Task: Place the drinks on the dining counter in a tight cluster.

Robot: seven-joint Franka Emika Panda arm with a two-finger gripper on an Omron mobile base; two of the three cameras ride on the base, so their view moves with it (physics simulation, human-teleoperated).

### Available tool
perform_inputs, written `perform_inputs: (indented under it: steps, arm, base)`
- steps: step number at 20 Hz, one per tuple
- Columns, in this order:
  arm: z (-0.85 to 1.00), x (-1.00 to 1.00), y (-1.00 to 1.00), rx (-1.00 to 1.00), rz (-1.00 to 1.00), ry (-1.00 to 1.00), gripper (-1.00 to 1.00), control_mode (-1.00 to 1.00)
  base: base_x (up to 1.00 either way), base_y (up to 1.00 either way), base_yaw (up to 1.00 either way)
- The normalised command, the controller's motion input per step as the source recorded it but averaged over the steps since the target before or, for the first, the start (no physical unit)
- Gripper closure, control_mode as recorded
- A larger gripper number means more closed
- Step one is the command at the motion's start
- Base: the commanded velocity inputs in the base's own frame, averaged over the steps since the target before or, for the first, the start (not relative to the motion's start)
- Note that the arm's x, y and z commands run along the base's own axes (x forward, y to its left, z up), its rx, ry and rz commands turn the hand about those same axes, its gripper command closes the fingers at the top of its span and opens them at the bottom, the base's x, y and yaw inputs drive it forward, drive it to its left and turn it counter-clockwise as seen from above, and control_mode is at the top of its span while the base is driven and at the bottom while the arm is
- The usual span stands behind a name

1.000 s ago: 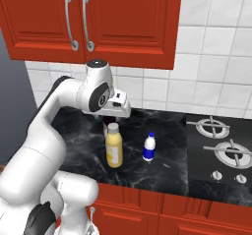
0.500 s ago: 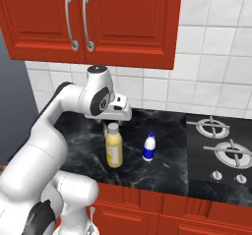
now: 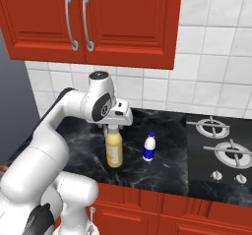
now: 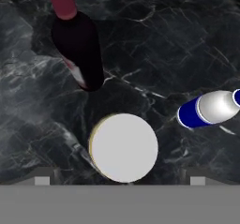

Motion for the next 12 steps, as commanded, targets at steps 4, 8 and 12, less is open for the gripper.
perform_inputs:
  steps: [4,8,12]
  arm:
    - [-0.16,0.01,-0.03,0.00,0.01,0.00,-1.00,-1.00]
    - [-0.09,0.06,-0.01,0.00,0.02,0.00,-1.00,-1.00]
    - [-0.01,0.08,0.00,0.00,0.06,0.00,-1.00,-1.00]
  base:
    - [0.00,0.00,0.00]
    - [0.00,0.00,0.00]
    - [0.00,0.00,0.00]
